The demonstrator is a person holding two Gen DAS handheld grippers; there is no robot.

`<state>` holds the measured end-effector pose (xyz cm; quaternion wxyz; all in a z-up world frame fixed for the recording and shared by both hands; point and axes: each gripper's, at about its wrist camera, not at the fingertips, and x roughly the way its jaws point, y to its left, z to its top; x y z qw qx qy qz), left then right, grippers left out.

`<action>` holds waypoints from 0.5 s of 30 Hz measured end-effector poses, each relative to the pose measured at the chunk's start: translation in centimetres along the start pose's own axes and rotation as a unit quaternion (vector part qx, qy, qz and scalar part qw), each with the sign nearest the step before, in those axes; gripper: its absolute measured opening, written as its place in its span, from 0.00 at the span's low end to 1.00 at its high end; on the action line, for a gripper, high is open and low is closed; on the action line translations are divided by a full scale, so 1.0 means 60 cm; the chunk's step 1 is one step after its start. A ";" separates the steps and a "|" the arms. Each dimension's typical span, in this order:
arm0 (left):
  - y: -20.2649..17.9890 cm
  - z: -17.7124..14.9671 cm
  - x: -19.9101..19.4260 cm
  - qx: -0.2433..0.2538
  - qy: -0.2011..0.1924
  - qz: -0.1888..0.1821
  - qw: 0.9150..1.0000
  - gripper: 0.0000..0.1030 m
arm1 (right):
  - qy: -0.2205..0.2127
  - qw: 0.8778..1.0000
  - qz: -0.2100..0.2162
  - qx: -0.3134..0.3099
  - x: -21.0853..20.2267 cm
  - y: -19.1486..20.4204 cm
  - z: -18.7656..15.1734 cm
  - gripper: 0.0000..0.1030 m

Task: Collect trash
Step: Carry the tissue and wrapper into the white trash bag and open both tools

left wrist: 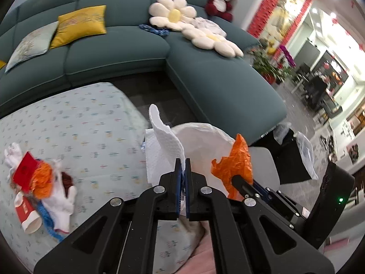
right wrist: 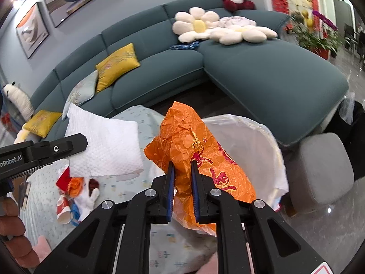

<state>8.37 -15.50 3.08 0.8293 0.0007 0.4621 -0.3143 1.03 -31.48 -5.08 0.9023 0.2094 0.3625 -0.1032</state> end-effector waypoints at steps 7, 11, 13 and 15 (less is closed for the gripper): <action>-0.048 0.004 0.038 0.026 0.017 -0.008 0.999 0.02 | 0.001 1.000 -0.010 0.029 0.003 -0.053 -0.008 0.12; -0.065 0.004 0.055 0.033 0.026 -0.010 0.999 0.02 | 0.002 0.999 -0.012 0.037 0.005 -0.069 -0.010 0.12; -0.072 0.005 0.063 0.035 0.030 -0.010 0.999 0.02 | 0.002 0.999 -0.014 0.041 0.008 -0.076 -0.009 0.12; -0.078 0.004 0.070 0.035 0.036 -0.012 0.999 0.02 | 0.002 0.999 -0.015 0.044 0.009 -0.081 -0.009 0.12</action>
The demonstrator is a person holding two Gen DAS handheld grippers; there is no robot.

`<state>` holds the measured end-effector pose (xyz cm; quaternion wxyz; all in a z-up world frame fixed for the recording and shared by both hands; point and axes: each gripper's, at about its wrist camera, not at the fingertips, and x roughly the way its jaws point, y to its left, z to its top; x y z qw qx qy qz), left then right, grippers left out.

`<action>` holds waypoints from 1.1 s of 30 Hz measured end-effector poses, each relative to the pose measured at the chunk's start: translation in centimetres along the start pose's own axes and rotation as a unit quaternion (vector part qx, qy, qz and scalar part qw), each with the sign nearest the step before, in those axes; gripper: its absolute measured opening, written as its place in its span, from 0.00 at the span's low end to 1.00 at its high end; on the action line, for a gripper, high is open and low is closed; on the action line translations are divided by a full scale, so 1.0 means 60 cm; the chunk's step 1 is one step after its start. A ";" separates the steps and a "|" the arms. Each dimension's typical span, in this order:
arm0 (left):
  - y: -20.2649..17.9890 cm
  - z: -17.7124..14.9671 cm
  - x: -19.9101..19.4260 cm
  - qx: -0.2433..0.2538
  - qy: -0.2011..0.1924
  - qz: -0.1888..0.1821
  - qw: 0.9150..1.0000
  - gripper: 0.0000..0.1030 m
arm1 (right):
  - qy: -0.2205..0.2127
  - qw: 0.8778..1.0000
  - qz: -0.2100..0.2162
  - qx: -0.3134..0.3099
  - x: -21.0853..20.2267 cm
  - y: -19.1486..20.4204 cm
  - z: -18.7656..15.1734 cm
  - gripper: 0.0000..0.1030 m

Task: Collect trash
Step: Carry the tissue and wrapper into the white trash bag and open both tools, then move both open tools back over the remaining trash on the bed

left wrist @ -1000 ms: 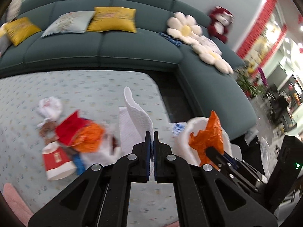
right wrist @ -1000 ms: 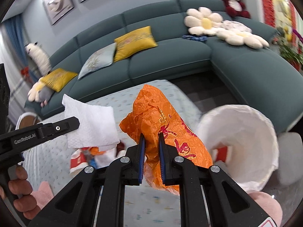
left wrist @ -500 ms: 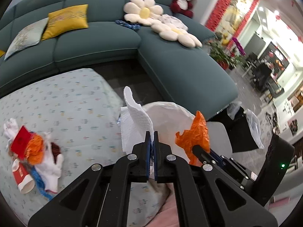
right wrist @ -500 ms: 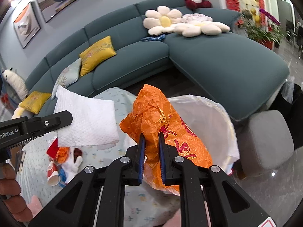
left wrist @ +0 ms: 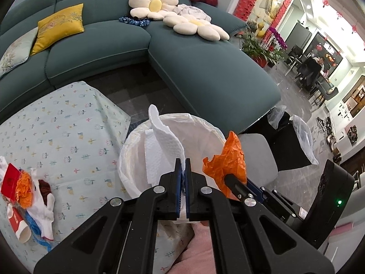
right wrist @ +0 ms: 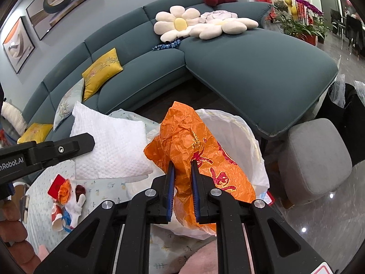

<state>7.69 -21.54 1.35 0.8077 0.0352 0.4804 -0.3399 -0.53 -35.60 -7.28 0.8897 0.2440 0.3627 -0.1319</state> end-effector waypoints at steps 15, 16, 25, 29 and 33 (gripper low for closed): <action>0.033 -0.007 0.006 -0.043 0.003 0.019 0.999 0.31 | 0.006 1.000 0.004 -0.001 0.020 0.000 0.013 0.27; 0.035 -0.009 0.005 -0.043 0.003 0.021 0.999 0.31 | 0.005 1.000 0.004 -0.001 0.020 0.001 0.013 0.29; 0.060 -0.016 -0.011 -0.052 -0.007 0.031 0.998 0.41 | 0.000 1.000 0.004 -0.013 0.013 0.022 0.018 0.35; 0.076 -0.023 -0.024 -0.060 -0.014 0.037 0.997 0.42 | 0.000 1.000 0.009 -0.021 0.010 0.038 0.019 0.36; 0.098 -0.029 -0.036 -0.073 -0.019 0.043 0.996 0.42 | 0.001 0.999 0.013 -0.034 0.007 0.060 0.015 0.39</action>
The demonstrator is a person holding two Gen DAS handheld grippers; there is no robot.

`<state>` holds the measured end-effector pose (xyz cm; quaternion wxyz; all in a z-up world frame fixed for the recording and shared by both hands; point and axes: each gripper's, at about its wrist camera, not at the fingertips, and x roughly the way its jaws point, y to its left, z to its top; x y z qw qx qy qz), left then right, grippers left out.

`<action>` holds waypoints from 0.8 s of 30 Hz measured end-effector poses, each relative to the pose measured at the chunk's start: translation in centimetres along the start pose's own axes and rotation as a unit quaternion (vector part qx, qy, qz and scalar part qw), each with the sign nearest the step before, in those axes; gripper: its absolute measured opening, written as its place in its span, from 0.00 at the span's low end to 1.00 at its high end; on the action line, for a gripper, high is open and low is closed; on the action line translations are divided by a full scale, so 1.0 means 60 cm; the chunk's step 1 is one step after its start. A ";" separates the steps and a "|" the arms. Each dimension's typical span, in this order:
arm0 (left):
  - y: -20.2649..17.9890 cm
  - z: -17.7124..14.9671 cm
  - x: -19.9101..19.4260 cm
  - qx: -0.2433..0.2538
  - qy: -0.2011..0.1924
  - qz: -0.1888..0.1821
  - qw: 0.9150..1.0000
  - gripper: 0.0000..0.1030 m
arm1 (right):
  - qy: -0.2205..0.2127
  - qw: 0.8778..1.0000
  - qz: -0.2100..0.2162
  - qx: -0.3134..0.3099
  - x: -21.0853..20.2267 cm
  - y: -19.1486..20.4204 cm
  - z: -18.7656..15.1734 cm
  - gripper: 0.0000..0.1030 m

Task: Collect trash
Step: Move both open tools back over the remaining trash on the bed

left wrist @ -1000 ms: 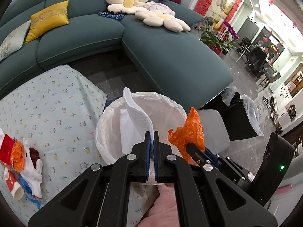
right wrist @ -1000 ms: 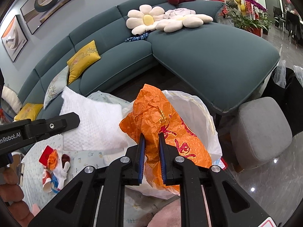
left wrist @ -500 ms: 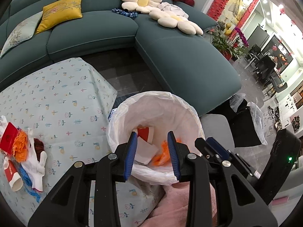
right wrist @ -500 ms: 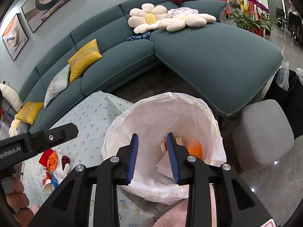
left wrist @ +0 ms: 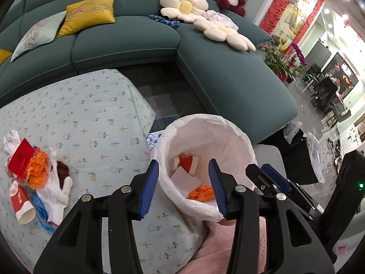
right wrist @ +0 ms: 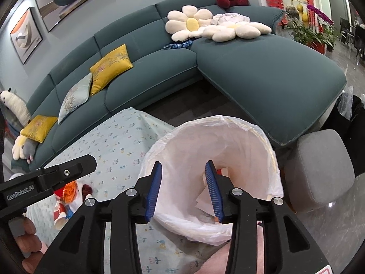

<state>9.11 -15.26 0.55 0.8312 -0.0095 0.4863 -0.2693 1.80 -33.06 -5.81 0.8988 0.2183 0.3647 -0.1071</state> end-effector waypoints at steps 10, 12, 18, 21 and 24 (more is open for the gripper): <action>0.099 -0.023 -0.036 -0.053 -0.019 0.038 0.998 0.60 | 0.015 0.999 0.022 -0.042 0.004 0.079 -0.018 0.42; 0.122 -0.029 -0.043 -0.064 -0.019 0.046 0.997 0.60 | 0.019 0.998 0.026 -0.051 0.005 0.097 -0.024 0.44; 0.213 -0.059 -0.067 -0.116 -0.024 0.083 0.990 0.68 | 0.032 0.995 0.040 -0.086 0.011 0.158 -0.046 0.49; 0.250 -0.074 -0.080 -0.130 -0.025 0.097 0.986 0.68 | 0.042 0.993 0.048 -0.100 0.016 0.189 -0.060 0.49; 0.288 -0.090 -0.097 -0.143 -0.028 0.116 0.982 0.71 | 0.051 0.991 0.055 -0.115 0.022 0.220 -0.072 0.50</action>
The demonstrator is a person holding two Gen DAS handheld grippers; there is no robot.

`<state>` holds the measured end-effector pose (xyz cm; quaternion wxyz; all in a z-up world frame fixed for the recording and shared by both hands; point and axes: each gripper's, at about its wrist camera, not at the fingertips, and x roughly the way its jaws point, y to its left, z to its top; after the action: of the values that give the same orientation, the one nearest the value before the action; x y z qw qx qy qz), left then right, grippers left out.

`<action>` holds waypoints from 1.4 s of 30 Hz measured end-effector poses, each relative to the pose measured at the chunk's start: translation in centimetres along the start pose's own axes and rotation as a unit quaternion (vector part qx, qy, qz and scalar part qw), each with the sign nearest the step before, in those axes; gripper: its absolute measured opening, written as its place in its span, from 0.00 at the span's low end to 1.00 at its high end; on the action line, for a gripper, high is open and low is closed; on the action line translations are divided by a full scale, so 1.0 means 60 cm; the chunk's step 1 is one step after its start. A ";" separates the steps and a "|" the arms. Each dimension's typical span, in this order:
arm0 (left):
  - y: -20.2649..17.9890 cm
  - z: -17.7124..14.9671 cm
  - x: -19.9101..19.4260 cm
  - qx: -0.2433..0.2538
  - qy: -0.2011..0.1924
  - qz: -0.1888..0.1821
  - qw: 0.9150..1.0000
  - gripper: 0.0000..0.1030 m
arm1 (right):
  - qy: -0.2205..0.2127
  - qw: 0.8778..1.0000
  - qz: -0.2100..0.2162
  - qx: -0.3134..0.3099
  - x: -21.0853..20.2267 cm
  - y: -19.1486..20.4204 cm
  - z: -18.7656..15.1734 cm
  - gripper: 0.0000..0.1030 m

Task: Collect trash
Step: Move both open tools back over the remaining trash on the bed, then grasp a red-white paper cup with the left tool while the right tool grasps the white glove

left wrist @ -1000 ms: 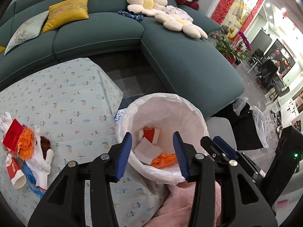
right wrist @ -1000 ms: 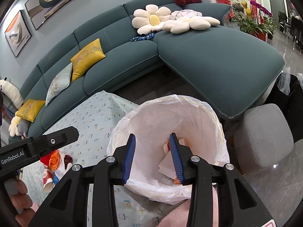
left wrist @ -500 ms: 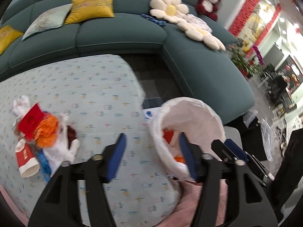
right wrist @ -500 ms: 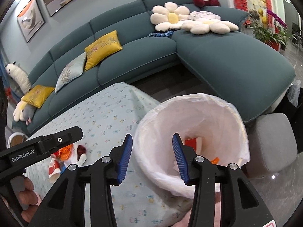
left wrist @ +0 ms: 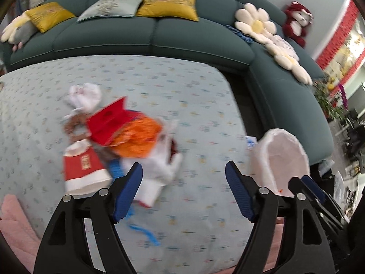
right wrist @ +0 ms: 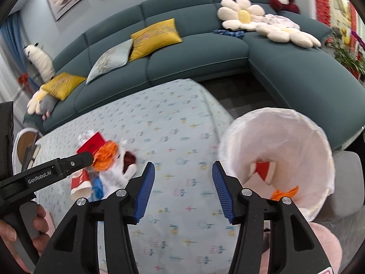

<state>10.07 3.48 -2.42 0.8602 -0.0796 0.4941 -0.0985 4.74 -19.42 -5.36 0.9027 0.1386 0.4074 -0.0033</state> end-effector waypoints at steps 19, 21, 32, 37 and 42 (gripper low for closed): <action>0.252 -0.021 0.023 -0.127 0.025 0.066 0.989 0.86 | 0.073 0.994 0.022 -0.078 0.108 0.181 -0.040 0.54; 0.266 -0.025 0.033 -0.134 0.032 0.067 0.988 0.86 | 0.079 0.993 0.021 -0.082 0.119 0.192 -0.041 0.54; 0.318 -0.042 0.091 -0.164 0.076 0.059 0.982 0.85 | 0.126 0.986 0.018 -0.110 0.195 0.254 -0.072 0.54; 0.316 -0.046 0.111 -0.163 0.091 0.045 0.981 0.78 | 0.142 0.982 0.013 -0.124 0.220 0.269 -0.087 0.54; 0.310 -0.041 0.117 -0.161 0.091 0.019 0.983 0.61 | 0.158 0.980 0.010 -0.123 0.240 0.271 -0.100 0.51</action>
<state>13.06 19.67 -13.87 0.7894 -0.1980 0.5810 -0.0085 11.88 -0.73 -15.69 0.8373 0.0300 0.5404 0.0780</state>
